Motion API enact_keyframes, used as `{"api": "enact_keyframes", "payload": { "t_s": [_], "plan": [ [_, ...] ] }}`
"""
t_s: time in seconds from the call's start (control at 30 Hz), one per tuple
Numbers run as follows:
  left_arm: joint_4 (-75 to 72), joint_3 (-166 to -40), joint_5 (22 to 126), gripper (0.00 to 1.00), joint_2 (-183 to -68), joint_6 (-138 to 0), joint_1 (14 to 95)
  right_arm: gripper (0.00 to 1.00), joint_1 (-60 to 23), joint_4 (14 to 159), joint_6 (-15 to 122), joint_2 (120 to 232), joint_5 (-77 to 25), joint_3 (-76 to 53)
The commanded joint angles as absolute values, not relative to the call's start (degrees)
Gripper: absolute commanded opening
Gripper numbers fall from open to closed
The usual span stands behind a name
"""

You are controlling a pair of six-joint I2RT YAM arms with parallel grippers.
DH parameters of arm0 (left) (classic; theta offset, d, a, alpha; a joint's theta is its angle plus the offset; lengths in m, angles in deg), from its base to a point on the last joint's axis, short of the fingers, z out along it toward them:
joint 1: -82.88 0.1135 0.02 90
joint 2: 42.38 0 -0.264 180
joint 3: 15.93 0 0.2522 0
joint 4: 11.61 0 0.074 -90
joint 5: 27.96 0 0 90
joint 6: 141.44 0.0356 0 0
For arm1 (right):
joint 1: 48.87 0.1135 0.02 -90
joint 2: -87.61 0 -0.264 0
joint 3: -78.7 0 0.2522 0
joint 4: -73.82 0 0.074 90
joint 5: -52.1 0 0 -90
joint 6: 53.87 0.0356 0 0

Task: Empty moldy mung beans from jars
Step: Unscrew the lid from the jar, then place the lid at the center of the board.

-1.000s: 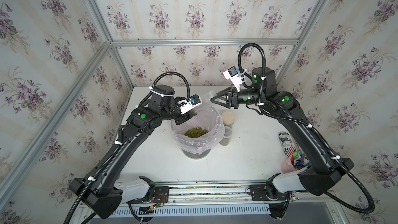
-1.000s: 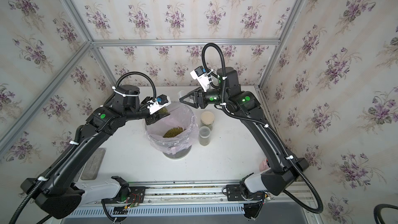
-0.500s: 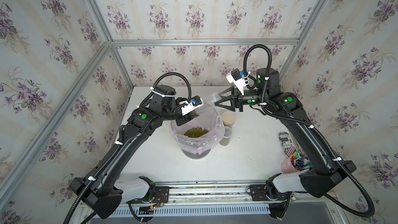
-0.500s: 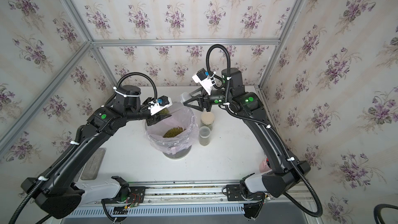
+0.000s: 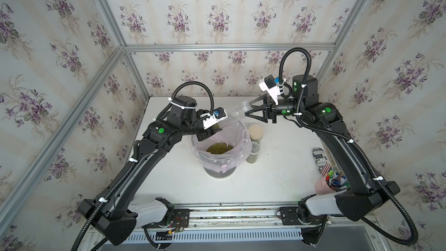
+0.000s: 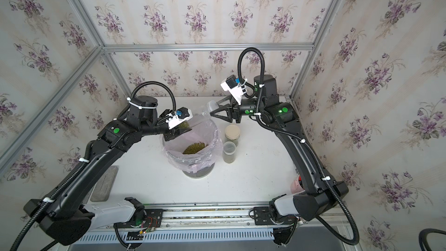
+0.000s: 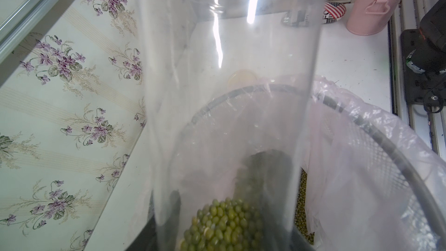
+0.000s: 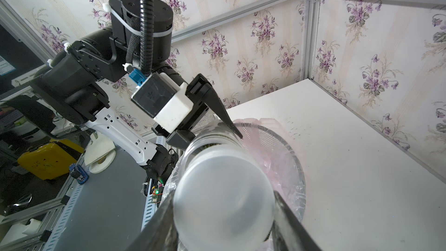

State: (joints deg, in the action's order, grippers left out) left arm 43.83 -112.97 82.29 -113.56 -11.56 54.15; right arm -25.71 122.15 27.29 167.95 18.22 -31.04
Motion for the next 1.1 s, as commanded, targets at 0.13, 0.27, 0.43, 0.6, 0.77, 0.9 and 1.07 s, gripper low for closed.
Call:
{"api": "enact_keyframes", "payload": {
  "t_s": [0.13, 0.27, 0.43, 0.6, 0.77, 0.9, 1.07],
  "plan": [
    [41.76, -113.26, 82.03, 0.42, -113.14, -11.45, 54.28, 0.51, -28.2, 114.94, 35.13, 167.34, 14.22, -31.21],
    [41.52, -113.3, 81.3, 0.41, -112.85, -11.53, 54.22, 0.51, -29.61, 114.27, 38.99, 167.49, 9.44, -32.12],
    [41.06, -113.44, 80.49, 0.41, -112.76, -11.8, 54.14, 0.51, -31.32, 116.67, 42.19, 168.2, -0.6, -35.2],
    [40.66, -113.53, 79.9, 0.41, -112.82, -12.28, 54.14, 0.5, -33.07, 121.68, 42.79, 170.19, -9.23, -39.33],
    [40.42, -113.43, 79.62, 0.42, -112.77, -12.72, 53.96, 0.5, -35.44, 122.52, 45.49, 171.01, -14.82, -40.41],
    [40.29, -113.45, 79.84, 0.42, -112.31, -12.81, 53.92, 0.5, -36.05, 124.53, 46.13, 172.01, -20.54, -42.52],
    [40.26, -113.71, 79.23, 0.42, -112.09, -13.02, 53.85, 0.5, -36.53, 126.28, 47.5, 173.5, -29.59, -43.6]
  ]
}}
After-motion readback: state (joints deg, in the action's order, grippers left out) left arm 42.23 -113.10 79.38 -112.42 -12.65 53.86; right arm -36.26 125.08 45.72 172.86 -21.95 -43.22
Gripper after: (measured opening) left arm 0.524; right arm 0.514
